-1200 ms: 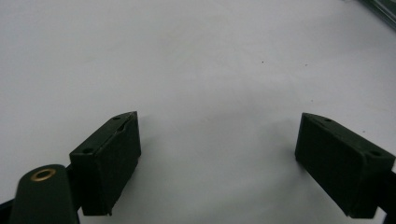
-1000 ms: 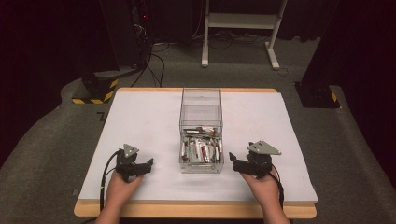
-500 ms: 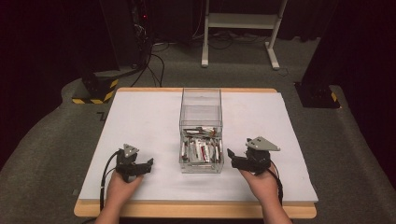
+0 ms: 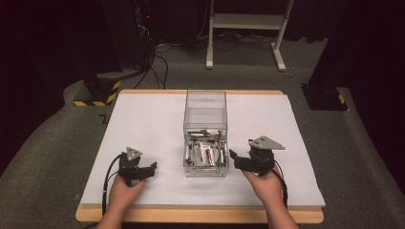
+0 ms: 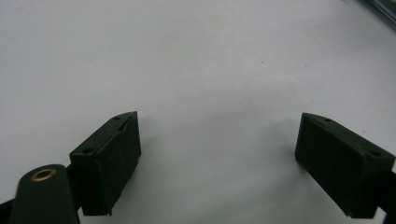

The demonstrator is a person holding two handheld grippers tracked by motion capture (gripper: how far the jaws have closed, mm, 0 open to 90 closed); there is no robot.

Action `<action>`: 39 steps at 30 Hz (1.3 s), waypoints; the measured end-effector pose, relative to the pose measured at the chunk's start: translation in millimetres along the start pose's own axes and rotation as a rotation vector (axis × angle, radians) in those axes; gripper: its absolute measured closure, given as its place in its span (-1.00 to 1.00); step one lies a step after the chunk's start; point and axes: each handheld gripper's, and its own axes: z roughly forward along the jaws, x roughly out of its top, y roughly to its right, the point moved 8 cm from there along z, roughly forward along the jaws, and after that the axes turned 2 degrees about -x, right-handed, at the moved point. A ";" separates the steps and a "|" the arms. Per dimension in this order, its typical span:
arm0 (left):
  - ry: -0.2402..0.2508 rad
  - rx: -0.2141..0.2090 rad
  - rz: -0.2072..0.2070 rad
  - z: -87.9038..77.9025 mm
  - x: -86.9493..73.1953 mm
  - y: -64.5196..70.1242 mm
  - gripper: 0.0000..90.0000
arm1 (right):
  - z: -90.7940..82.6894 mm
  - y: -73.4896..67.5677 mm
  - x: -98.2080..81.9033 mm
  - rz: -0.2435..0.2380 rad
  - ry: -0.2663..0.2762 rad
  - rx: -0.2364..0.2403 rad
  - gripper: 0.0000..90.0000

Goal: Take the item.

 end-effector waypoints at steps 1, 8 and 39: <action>0.000 0.000 0.000 0.0 0.0 0.0 -0.68 | -0.1 -0.8 1.0 -0.003 -0.001 0.001 -0.61; 0.000 0.000 0.000 0.0 0.0 0.0 -0.68 | -0.2 -7.0 8.6 -0.004 0.015 0.010 -0.61; 0.000 0.000 0.000 0.0 0.0 0.0 -0.68 | 7.9 -53.6 29.9 -0.059 0.020 0.108 -0.47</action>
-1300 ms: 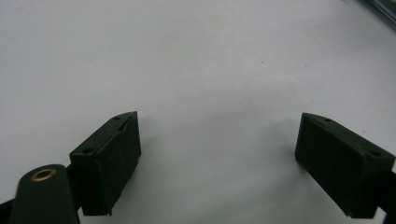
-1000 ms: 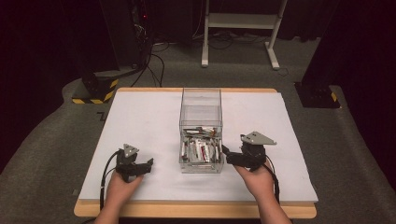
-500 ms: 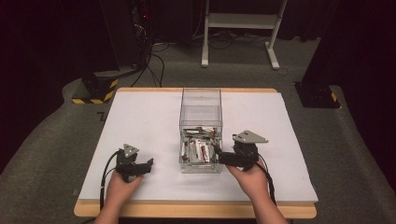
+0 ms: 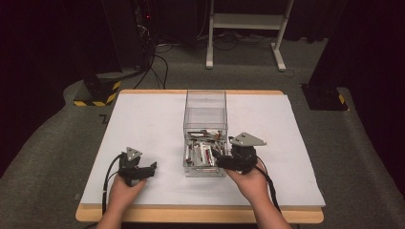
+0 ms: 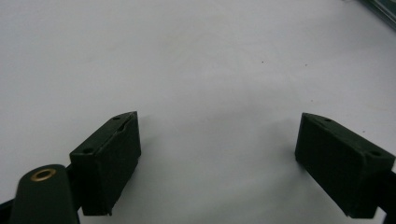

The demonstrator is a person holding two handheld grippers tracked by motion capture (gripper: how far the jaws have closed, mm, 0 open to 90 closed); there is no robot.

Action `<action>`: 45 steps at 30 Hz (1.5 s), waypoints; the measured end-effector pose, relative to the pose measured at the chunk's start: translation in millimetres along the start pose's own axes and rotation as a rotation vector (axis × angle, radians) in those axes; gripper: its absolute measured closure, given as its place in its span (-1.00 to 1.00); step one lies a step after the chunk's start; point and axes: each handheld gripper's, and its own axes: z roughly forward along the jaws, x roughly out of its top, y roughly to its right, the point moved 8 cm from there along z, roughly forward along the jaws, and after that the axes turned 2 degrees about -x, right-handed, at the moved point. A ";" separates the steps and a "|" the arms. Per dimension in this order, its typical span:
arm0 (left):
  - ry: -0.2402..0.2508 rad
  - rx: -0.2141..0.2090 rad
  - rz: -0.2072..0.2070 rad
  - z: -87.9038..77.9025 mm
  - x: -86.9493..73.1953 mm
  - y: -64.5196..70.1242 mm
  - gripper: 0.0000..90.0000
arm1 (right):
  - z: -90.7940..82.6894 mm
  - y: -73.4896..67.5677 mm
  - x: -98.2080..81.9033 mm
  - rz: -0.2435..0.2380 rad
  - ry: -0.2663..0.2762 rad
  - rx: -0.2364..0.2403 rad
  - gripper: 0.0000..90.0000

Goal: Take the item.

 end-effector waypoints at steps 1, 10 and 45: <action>0.000 0.000 0.000 0.0 0.0 0.0 -0.68 | 0.5 -1.8 0.6 0.001 0.000 0.005 -0.46; -0.001 -0.001 0.000 -0.1 -0.1 0.0 -0.68 | 5.6 -16.5 4.2 -0.008 -0.004 0.034 -0.45; -0.001 -0.001 0.001 -0.1 0.0 -0.1 -0.68 | 23.3 -51.8 -12.2 -0.003 -0.080 0.103 -0.01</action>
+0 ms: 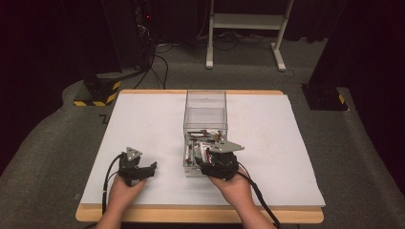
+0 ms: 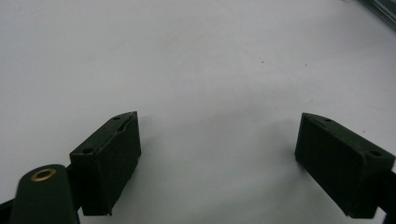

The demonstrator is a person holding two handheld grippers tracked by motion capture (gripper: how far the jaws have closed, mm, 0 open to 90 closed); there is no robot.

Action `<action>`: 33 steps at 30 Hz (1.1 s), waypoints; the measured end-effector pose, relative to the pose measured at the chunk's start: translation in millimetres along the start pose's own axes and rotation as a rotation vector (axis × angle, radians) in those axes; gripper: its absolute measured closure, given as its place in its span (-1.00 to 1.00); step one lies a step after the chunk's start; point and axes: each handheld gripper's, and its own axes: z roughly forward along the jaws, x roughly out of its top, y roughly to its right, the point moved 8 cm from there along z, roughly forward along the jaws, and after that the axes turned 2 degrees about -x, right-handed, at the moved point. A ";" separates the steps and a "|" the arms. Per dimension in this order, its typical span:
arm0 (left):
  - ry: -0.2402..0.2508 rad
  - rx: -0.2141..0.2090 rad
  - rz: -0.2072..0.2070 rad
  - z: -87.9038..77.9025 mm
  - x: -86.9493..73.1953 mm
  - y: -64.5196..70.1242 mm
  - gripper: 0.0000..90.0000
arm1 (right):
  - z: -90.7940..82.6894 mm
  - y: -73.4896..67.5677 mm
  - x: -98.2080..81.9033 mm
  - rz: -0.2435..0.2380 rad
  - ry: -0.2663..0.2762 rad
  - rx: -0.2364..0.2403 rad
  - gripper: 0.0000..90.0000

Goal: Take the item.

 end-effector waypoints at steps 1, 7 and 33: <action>0.000 0.000 0.000 0.0 0.0 0.0 -0.68 | 0.2 -0.5 -1.0 0.006 -0.005 0.001 0.01; 0.000 0.000 0.000 0.0 0.0 0.0 -0.68 | 2.6 -2.1 -5.8 0.029 -0.023 0.009 0.14; 0.000 0.000 0.000 0.0 0.0 0.0 -0.68 | 8.1 -0.4 -10.2 0.047 -0.044 -0.022 0.71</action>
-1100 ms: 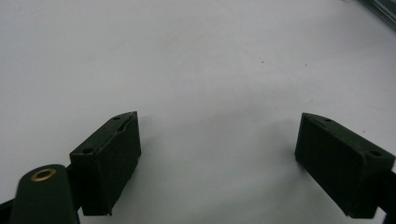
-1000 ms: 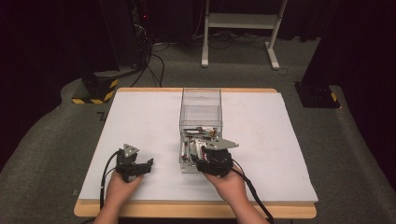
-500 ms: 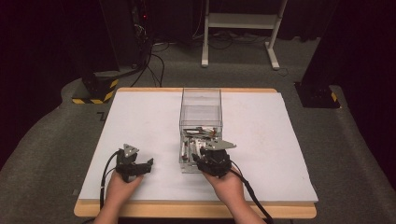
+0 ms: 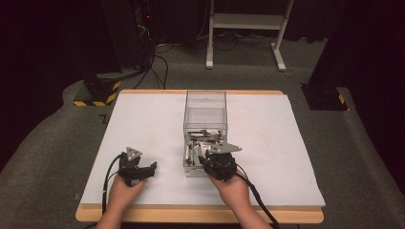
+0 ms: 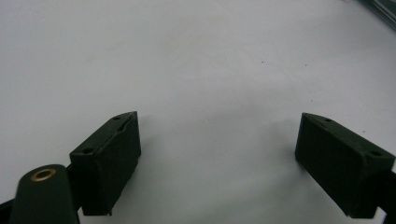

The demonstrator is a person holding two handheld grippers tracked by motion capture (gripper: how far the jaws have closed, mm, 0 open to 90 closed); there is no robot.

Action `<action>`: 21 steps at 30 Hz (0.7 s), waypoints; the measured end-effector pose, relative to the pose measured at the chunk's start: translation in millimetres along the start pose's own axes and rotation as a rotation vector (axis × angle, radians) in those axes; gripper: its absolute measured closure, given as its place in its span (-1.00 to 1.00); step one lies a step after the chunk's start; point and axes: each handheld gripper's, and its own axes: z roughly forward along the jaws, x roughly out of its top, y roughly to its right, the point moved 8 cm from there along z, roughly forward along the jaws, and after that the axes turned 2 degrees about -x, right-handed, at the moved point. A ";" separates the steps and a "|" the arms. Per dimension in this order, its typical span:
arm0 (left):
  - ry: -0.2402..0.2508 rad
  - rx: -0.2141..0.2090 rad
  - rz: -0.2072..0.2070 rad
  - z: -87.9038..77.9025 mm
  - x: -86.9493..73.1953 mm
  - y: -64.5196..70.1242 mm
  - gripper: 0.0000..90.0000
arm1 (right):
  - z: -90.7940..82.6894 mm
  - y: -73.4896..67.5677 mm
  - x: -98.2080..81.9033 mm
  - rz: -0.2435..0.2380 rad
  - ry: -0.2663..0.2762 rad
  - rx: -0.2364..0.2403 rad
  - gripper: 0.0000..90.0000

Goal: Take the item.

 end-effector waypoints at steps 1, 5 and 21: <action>0.000 0.000 0.000 0.0 0.0 0.0 -0.68 | -0.2 0.3 0.1 -0.001 0.004 -0.001 0.74; 0.000 0.000 -0.001 0.0 0.0 0.1 -0.68 | -1.6 1.5 0.4 -0.003 0.014 0.001 0.79; 0.002 0.001 0.000 0.1 0.1 0.0 -0.68 | -10.5 0.8 7.0 -0.003 0.082 0.023 0.93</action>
